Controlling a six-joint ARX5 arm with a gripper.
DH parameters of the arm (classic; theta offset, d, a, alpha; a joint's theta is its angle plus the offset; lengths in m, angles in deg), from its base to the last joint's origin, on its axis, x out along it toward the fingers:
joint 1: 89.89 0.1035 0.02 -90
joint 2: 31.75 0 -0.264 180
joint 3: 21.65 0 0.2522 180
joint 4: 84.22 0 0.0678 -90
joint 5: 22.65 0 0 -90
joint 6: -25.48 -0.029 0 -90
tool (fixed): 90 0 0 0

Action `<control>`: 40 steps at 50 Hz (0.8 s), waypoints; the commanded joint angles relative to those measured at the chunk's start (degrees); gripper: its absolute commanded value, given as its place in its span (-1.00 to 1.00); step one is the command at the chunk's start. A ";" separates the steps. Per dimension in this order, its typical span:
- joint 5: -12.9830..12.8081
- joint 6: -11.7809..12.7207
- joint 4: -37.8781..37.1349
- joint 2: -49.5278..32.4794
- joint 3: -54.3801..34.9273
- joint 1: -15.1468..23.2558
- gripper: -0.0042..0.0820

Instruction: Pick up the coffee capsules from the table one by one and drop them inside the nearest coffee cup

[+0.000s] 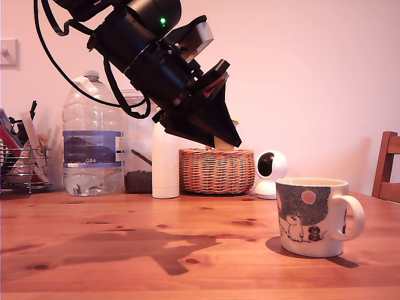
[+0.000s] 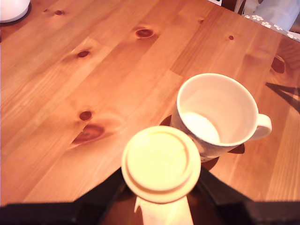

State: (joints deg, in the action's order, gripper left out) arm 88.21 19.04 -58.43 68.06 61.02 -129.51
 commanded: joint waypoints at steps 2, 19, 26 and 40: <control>-0.31 0.42 -1.36 0.28 -1.01 0.28 -0.57; -0.28 0.37 -1.40 0.28 -0.96 0.24 -0.57; -0.31 0.33 -1.51 0.28 -0.90 -0.33 -0.57; -0.33 -0.46 -0.26 0.28 1.73 -2.49 -0.56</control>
State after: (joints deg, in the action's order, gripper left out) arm 87.84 19.04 -58.58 68.06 61.13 -131.12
